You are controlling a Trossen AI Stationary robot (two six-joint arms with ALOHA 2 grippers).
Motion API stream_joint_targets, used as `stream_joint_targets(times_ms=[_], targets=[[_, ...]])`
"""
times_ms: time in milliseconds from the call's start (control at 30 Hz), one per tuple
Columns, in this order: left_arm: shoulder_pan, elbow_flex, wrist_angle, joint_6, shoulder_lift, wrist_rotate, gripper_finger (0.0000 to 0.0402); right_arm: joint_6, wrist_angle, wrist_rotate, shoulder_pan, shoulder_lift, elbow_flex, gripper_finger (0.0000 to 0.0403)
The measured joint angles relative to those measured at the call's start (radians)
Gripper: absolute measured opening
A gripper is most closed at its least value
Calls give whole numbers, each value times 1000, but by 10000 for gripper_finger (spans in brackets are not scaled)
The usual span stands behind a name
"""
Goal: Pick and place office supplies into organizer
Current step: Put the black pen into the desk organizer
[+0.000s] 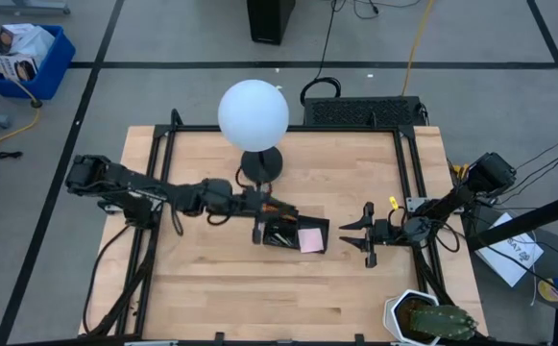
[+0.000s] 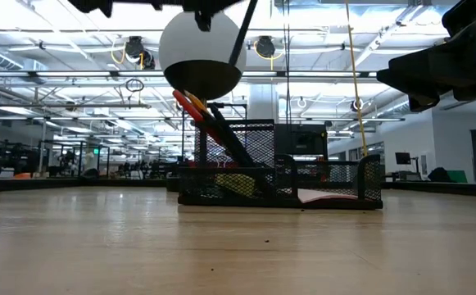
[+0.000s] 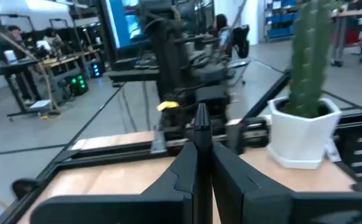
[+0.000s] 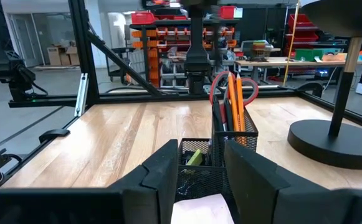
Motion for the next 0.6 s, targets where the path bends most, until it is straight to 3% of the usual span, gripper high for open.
stream_joint_targets(times_ms=[300,433,600], targets=[[121,0,15,-78,95,163,48,0,-1,0,0,0,0,128],[142,0,36,-105,155,247,37,0,0,0,0,0,0,128],[133,0,75,-112,210,265,27,0,-1,0,0,0,0,128]])
